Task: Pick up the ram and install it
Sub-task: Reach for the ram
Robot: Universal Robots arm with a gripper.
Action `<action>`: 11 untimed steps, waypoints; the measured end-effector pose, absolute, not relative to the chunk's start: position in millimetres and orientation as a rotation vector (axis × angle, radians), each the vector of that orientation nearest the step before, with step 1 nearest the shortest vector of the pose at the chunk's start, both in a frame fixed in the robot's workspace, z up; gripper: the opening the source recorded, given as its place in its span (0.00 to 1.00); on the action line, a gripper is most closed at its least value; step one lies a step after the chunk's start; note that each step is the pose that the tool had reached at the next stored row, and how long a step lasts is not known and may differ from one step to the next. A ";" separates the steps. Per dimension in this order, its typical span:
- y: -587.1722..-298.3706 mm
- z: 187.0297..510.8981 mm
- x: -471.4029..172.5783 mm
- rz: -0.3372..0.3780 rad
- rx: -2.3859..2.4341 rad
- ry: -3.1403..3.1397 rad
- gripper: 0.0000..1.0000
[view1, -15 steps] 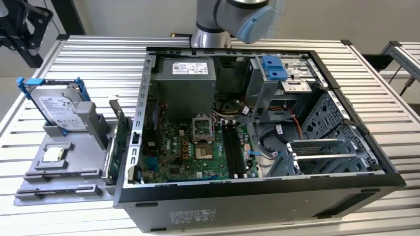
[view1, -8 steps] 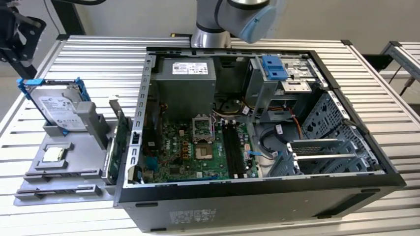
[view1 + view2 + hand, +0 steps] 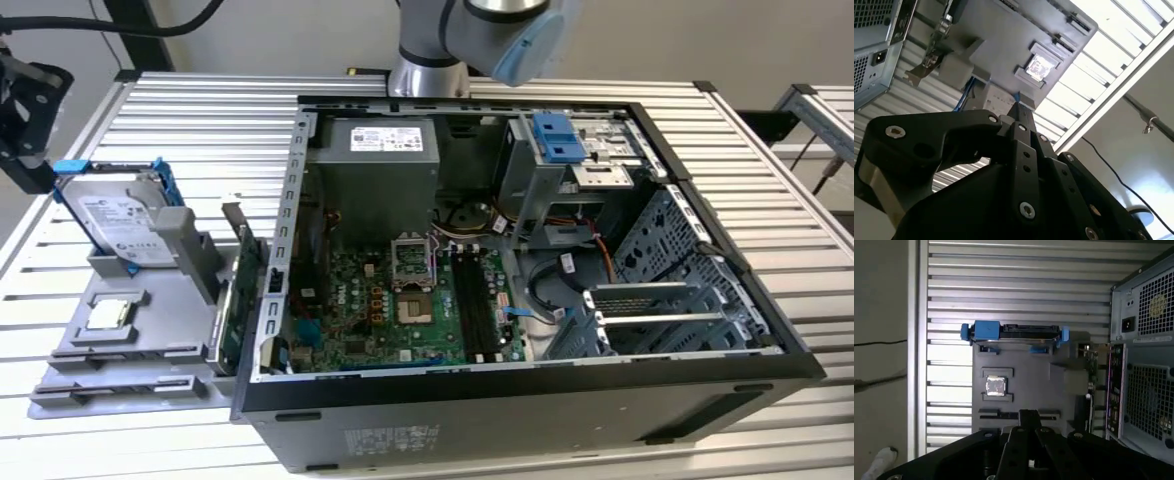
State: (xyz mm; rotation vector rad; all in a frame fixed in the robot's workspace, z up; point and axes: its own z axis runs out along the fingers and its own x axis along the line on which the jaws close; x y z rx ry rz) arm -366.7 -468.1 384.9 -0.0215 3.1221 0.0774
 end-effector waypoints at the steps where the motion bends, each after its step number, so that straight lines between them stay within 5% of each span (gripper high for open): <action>1: -472.5 384.8 -366.7 0.077 -0.022 3.122 0.00; 11: -513.3 383.1 -366.7 0.078 -0.022 3.122 0.00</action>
